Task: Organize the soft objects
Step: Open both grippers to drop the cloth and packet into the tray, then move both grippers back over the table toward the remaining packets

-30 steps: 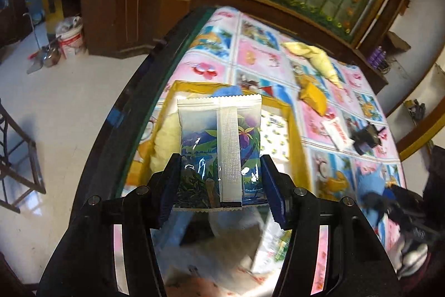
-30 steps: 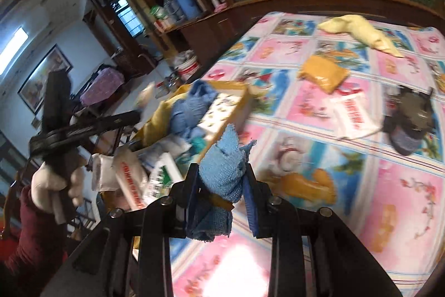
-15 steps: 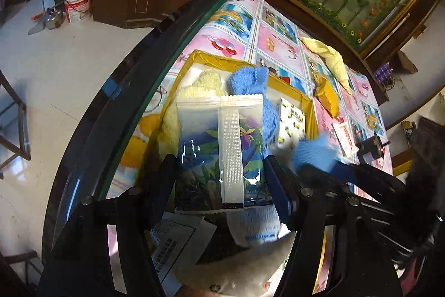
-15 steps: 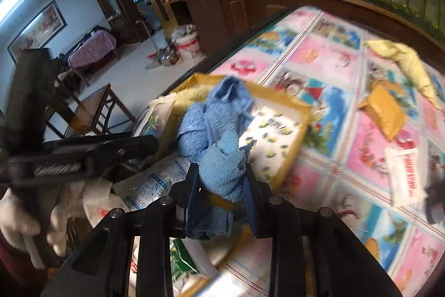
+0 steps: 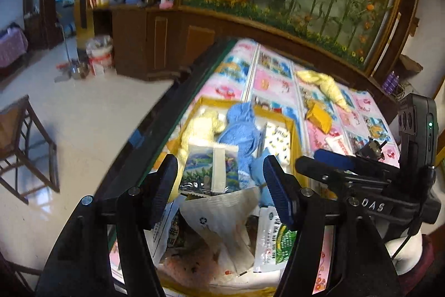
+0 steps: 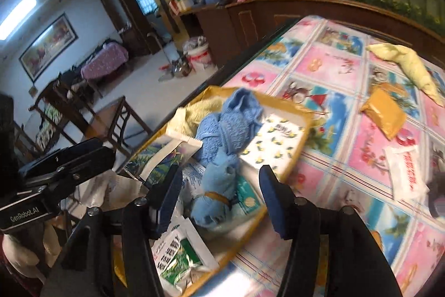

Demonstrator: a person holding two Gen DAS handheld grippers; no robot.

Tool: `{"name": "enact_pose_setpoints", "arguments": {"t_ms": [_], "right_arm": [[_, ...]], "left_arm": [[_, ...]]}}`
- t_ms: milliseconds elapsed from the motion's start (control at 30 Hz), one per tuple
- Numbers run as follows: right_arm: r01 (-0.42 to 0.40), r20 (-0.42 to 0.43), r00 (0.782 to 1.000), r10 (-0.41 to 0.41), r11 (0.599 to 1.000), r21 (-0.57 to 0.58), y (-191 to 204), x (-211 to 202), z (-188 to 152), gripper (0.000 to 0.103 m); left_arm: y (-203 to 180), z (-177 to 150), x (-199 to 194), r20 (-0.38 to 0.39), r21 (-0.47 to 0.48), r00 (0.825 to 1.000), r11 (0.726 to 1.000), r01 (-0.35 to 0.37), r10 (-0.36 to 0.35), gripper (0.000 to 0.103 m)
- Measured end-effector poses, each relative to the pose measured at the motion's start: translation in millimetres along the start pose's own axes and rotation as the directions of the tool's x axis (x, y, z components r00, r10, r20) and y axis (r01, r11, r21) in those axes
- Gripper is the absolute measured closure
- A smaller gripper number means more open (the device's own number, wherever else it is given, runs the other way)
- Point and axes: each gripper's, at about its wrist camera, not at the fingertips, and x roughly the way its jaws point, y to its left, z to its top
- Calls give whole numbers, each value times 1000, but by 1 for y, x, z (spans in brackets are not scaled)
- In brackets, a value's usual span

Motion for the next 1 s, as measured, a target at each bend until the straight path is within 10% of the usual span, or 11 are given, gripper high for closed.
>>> {"name": "enact_pose_setpoints", "arguments": {"t_ms": [300,600,1000], "right_arm": [[36,147,987,-59,987,154,-47,-70,-48,46],[119,164,973,-163,961,248,-99,-118,-93,45],[218,131,939,-319,843,491,-217,-167,-143,44]], "left_arm": [[-67,-25,-59,268,110,963,993,-53,21,36],[-138,-51,-26,6,226,989,963,144,-149,34],[-217,-89,42,-271,259,938,922,288,-217,34]]}}
